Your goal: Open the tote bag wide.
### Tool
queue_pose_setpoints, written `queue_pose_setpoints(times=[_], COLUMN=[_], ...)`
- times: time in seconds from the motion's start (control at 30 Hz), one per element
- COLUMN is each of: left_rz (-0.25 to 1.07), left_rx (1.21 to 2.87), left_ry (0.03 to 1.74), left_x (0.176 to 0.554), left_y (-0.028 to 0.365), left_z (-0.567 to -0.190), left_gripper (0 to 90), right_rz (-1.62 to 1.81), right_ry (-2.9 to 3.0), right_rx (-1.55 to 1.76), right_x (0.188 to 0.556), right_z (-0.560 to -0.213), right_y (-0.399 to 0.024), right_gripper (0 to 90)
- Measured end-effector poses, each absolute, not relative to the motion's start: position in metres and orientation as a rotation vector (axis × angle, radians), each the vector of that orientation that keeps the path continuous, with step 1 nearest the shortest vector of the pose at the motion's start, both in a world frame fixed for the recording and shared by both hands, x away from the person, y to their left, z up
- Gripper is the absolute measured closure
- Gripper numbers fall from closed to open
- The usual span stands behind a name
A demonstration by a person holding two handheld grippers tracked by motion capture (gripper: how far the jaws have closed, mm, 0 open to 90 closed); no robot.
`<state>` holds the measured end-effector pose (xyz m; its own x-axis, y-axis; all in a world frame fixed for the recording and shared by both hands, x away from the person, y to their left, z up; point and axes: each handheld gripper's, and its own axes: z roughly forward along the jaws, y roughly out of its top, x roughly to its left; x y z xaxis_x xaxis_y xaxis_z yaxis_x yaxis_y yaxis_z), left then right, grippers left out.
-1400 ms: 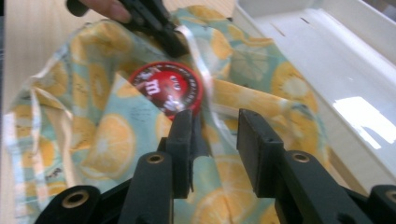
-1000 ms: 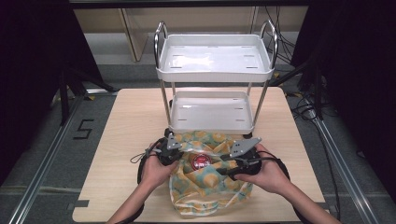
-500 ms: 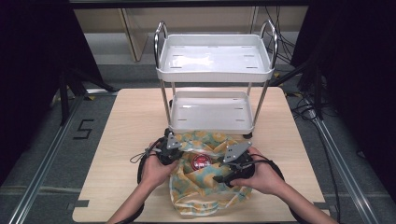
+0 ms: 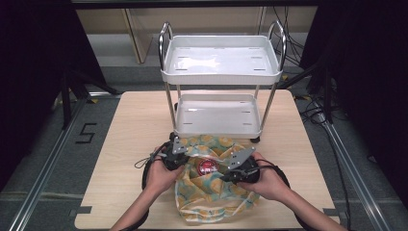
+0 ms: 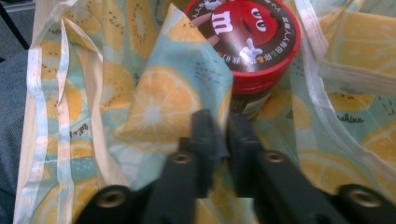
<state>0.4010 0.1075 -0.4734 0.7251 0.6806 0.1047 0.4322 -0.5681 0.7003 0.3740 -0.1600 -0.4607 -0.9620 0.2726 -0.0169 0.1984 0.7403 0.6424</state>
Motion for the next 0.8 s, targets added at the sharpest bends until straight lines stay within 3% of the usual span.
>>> queue_pose_setpoints(times=[0.8], left_rz=[0.503], left_rx=[2.258], left_ry=[0.855], left_x=[0.405], left_y=[0.108], left_z=[-0.476], left_gripper=[89.1], right_rz=[0.891], right_ry=[3.009], right_rx=[0.259], right_x=[0.348], right_z=[-0.477], right_y=[-0.157], right_gripper=[90.0])
